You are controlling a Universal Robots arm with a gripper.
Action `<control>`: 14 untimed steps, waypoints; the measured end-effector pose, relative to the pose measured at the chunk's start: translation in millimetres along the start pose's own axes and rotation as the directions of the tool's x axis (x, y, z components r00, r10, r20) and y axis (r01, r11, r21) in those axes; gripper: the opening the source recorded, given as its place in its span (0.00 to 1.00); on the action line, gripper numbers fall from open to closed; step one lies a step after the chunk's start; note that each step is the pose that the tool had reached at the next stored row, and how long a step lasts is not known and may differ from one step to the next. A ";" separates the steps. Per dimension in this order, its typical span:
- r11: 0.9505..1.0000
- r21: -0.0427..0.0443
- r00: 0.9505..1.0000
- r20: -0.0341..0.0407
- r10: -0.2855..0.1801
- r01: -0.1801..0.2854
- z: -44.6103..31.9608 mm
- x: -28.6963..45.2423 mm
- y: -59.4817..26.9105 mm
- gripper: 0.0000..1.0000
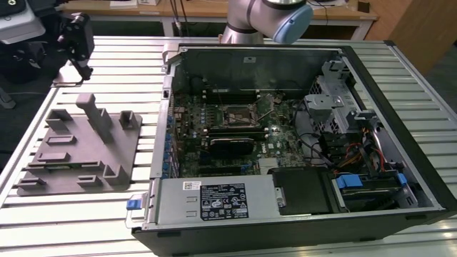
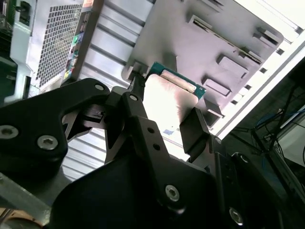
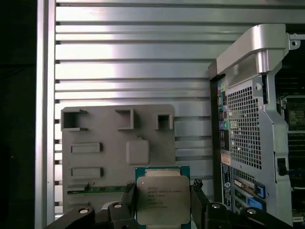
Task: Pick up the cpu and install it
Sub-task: 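Pick up the cpu and move it towards the insertion slot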
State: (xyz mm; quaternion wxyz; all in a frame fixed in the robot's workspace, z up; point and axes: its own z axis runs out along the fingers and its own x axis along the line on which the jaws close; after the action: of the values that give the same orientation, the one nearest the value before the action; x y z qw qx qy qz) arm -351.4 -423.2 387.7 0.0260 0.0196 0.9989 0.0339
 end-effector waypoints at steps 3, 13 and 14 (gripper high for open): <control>1.000 0.000 1.000 -0.001 0.000 0.000 0.5 -10.9 0.4 0.55; 1.000 0.000 1.000 -0.003 0.000 0.000 2.6 -49.9 1.9 0.55; 1.000 0.000 1.000 -0.003 0.000 0.000 2.8 -53.9 2.0 0.55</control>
State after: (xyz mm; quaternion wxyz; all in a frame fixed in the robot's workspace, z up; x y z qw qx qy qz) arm -297.5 -423.2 387.7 0.0244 0.0196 0.9989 0.0338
